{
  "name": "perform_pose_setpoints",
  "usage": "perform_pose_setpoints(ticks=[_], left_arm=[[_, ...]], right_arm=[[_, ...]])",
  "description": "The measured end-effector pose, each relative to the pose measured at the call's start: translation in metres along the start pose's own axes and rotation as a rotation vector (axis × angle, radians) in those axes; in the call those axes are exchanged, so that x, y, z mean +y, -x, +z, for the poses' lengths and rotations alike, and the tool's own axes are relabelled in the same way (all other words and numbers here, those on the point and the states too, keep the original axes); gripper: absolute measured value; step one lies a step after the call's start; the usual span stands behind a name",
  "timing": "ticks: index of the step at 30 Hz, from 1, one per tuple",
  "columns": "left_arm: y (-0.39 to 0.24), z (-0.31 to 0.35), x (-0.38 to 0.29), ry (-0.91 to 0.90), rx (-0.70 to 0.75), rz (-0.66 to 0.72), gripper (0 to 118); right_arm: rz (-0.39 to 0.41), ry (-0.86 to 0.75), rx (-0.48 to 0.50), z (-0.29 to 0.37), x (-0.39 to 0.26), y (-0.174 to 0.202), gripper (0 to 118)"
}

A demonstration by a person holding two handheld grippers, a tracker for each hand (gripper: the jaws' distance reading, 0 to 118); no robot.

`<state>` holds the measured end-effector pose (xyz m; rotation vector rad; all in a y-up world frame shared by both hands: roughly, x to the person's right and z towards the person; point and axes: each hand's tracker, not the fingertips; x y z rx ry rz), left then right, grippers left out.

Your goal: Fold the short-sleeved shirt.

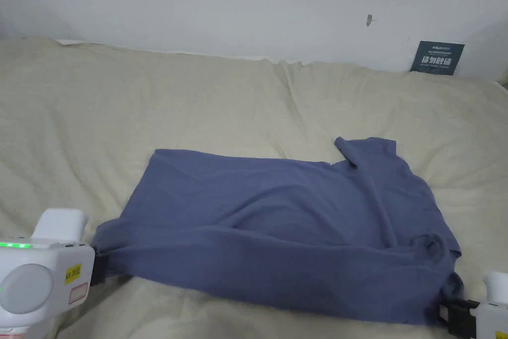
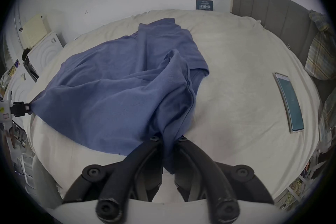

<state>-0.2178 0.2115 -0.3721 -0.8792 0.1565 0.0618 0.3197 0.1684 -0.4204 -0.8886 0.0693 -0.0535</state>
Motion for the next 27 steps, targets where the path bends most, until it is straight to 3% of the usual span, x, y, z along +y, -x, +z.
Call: perform_pose_setpoints(ticks=[7,16,17,18,19,20,21,22,24,27], left_arm=[[0.011,0.024,-0.015,-0.008,-0.05,0.025,4],[0.006,0.031,-0.085,0.1,-0.039,0.017,4],[0.007,0.029,-0.09,0.106,-0.055,0.017,4],[0.008,0.027,-0.093,0.102,-0.058,0.024,6],[0.008,0.026,-0.095,0.095,-0.06,0.028,20],[0.008,0.028,-0.092,0.081,-0.049,0.033,60],[0.009,0.031,-0.089,0.069,-0.04,0.043,92],[0.01,0.033,-0.087,0.04,-0.026,0.054,110],[0.013,0.042,-0.079,-0.012,-0.033,0.088,113],[0.015,0.06,-0.059,-0.079,-0.071,0.141,113]], right_arm=[[-0.053,-0.03,0.072,0.045,-0.004,-0.015,8],[-0.06,0.055,0.046,0.069,-0.065,-0.033,9],[-0.061,0.059,0.047,0.064,-0.07,-0.033,19],[-0.068,0.056,0.047,0.06,-0.073,-0.035,36],[-0.086,0.054,0.038,0.058,-0.073,-0.036,61],[-0.098,0.058,0.026,0.058,-0.07,-0.038,93],[-0.11,0.055,0.02,0.058,-0.069,-0.04,100],[-0.135,0.038,0.024,0.061,-0.065,-0.042,100],[-0.183,-0.02,0.05,0.073,-0.055,-0.046,100],[-0.169,-0.122,0.032,0.099,-0.032,-0.045,100]])
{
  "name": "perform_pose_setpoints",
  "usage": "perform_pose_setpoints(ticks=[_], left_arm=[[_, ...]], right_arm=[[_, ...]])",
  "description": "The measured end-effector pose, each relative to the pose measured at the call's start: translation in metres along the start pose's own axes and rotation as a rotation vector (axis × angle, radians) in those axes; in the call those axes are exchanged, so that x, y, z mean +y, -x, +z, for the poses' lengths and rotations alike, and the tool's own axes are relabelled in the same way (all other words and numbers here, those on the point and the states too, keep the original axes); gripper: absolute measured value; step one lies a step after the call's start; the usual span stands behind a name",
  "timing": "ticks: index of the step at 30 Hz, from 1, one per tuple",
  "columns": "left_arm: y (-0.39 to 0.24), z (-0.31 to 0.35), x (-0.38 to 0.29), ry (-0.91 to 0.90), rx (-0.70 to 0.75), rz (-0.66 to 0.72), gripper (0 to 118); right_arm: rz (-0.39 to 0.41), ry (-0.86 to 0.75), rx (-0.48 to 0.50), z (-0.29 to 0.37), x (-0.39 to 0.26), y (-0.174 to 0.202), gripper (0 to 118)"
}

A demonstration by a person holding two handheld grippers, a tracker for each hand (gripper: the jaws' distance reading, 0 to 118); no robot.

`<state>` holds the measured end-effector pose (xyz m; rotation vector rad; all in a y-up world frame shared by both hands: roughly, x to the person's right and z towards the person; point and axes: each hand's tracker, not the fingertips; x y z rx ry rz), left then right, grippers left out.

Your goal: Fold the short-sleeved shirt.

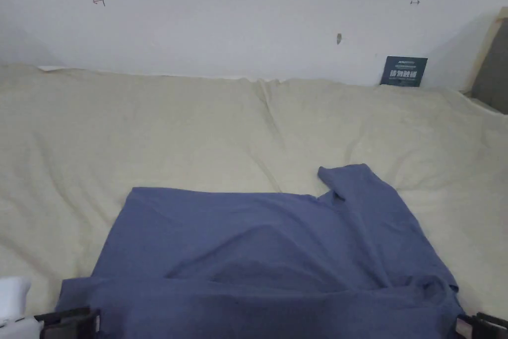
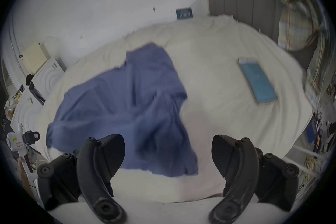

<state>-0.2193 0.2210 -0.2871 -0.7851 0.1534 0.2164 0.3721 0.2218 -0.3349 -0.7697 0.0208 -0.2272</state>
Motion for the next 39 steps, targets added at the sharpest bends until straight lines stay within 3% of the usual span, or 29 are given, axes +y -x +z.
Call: perform_pose_setpoints(ticks=[4,5,6,7,8,9,12,16,20,21,23,24,32,35,36,37,38,39], left_arm=[[-0.019,0.019,0.039,-0.128,-0.061,0.007,112],[-0.026,0.021,0.049,-0.162,-0.066,0.001,105],[-0.033,0.019,0.058,-0.163,-0.062,-0.015,94],[-0.041,0.013,0.067,-0.17,-0.069,-0.066,73],[-0.053,0.004,0.075,-0.167,-0.052,-0.087,30],[-0.06,-0.005,0.082,-0.147,-0.047,-0.116,5],[-0.079,-0.03,0.098,-0.106,-0.073,-0.166,0],[-0.095,-0.057,0.116,-0.098,-0.075,-0.182,0],[-0.099,-0.078,0.129,-0.083,-0.07,-0.197,0],[-0.098,-0.081,0.13,-0.082,-0.075,-0.196,0],[-0.098,-0.086,0.132,-0.077,-0.075,-0.2,0],[-0.096,-0.089,0.133,-0.071,-0.069,-0.2,0],[-0.085,-0.11,0.14,-0.029,-0.03,-0.192,0],[-0.082,-0.115,0.14,-0.019,-0.025,-0.197,0],[-0.081,-0.117,0.14,-0.014,-0.021,-0.197,0],[-0.08,-0.12,0.14,-0.008,-0.018,-0.198,0],[-0.079,-0.122,0.14,-0.001,-0.014,-0.199,0],[-0.077,-0.123,0.141,0.002,-0.01,-0.197,0]], right_arm=[[0.049,-0.087,0.043,0.02,0.036,0.018,99],[0.057,-0.107,0.059,0.021,0.045,0.024,91],[0.064,-0.125,0.067,0.021,0.052,0.029,73],[0.068,-0.133,0.062,0.015,0.059,0.032,45],[0.061,-0.128,0.065,0.006,0.067,0.036,0],[0.054,-0.125,0.061,-0.001,0.074,0.04,0],[0.008,-0.092,0.161,-0.026,0.092,0.044,0],[0.075,-0.044,0.095,-0.077,0.125,0.054,0],[0.081,0.039,0.098,-0.136,0.163,0.052,3],[0.075,0.036,0.075,-0.146,0.17,0.052,24],[0.057,0.06,0.058,-0.171,0.188,0.048,99],[0.043,0.094,0.067,-0.184,0.196,0.047,104],[0.065,0.242,-0.031,-0.271,0.216,0.044,104],[0.085,0.292,-0.018,-0.288,0.206,0.046,99],[0.098,0.306,-0.024,-0.29,0.202,0.048,88],[0.126,0.304,-0.037,-0.293,0.198,0.053,59],[0.185,0.268,-0.168,-0.291,0.197,0.059,37],[0.196,0.252,-0.109,-0.287,0.196,0.062,25]])
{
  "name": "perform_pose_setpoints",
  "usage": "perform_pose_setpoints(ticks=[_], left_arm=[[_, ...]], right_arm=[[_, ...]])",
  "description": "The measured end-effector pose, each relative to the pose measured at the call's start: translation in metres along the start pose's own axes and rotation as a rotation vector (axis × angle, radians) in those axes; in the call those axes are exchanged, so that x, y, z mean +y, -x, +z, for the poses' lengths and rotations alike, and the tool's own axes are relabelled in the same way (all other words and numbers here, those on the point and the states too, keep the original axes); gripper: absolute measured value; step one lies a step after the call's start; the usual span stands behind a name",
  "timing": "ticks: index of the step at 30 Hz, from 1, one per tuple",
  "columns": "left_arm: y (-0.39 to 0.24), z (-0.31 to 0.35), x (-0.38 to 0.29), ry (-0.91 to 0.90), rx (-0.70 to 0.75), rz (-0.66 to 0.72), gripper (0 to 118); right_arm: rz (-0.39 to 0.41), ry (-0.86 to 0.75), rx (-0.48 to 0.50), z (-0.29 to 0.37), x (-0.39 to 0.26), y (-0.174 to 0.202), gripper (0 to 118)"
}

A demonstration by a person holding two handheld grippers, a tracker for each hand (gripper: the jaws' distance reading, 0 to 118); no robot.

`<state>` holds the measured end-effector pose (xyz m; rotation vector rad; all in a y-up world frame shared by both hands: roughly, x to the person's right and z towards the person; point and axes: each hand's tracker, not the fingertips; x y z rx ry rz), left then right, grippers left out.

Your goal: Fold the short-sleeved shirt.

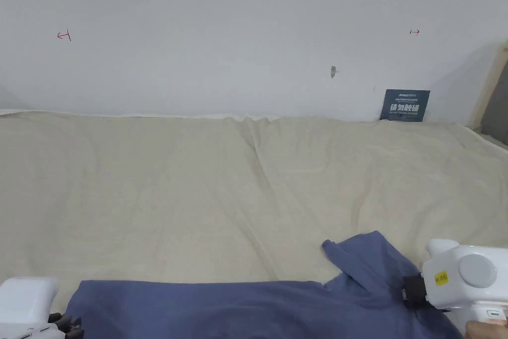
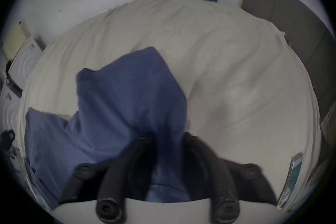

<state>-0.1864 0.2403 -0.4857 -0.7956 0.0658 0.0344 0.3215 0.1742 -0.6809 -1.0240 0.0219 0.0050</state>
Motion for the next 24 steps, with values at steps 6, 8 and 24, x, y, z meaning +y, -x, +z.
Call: perform_pose_setpoints(ticks=[6,8,24], left_arm=[[0.01,-0.003,0.005,0.001,0.005,0.009,0],[0.016,-0.009,0.01,0.008,0.012,0.001,1],[0.053,-0.118,0.081,0.214,-0.127,0.123,114]], right_arm=[[0.05,0.014,0.036,0.017,0.012,0.012,0],[0.048,-0.005,0.055,0.022,0.01,0.013,0],[0.051,-0.029,0.045,0.04,0.003,0.019,0]])
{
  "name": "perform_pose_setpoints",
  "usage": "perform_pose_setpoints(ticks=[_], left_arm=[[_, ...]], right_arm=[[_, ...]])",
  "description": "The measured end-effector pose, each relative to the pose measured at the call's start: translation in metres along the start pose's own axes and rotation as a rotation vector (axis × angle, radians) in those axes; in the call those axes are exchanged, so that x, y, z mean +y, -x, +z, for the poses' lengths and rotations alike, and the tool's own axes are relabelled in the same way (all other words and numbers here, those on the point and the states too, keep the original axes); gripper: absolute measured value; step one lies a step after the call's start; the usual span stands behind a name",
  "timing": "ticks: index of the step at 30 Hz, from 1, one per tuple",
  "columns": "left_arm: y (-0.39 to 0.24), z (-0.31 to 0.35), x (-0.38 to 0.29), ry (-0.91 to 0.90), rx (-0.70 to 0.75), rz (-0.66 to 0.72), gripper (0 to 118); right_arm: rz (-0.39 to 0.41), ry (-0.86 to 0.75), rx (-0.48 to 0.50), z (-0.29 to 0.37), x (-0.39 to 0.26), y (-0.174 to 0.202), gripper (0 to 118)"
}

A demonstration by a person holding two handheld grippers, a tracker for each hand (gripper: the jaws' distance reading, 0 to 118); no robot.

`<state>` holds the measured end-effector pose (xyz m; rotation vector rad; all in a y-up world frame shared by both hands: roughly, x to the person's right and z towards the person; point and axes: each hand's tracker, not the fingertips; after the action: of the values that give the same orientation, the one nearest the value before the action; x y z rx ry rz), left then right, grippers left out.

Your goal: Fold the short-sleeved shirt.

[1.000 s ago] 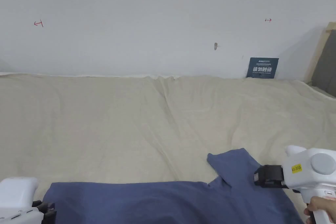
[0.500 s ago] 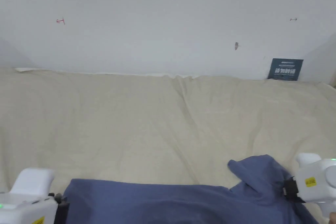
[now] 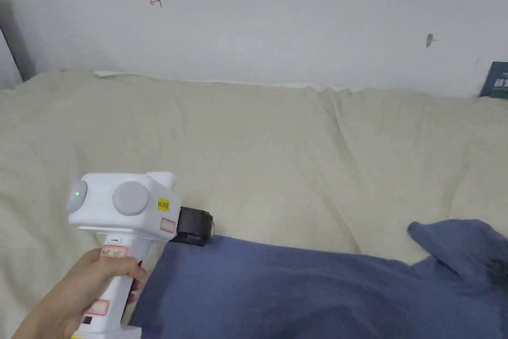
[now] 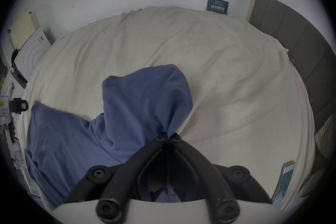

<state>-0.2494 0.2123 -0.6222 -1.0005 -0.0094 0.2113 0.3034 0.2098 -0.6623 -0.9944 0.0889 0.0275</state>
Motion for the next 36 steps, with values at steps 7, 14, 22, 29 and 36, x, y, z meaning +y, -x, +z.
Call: perform_pose_setpoints(ticks=[7,14,22,29,36], left_arm=[[0.003,-0.05,0.001,0.057,0.05,0.032,80],[-0.028,-0.034,-0.002,0.007,0.134,-0.091,4],[-0.023,0.017,0.002,-0.045,0.086,-0.11,4],[-0.03,0.107,-0.025,-0.181,0.065,-0.143,4],[-0.029,0.167,-0.118,-0.212,0.08,-0.18,4]], right_arm=[[0.003,0.008,0.001,-0.005,-0.002,-0.002,0],[-0.019,0.01,0.011,-0.004,-0.002,-0.005,0],[-0.02,-0.041,0.028,0.039,0.0,-0.01,0],[0.013,-0.137,0.04,0.117,-0.026,-0.014,0],[0.056,-0.17,0.053,0.185,-0.104,-0.014,0]])
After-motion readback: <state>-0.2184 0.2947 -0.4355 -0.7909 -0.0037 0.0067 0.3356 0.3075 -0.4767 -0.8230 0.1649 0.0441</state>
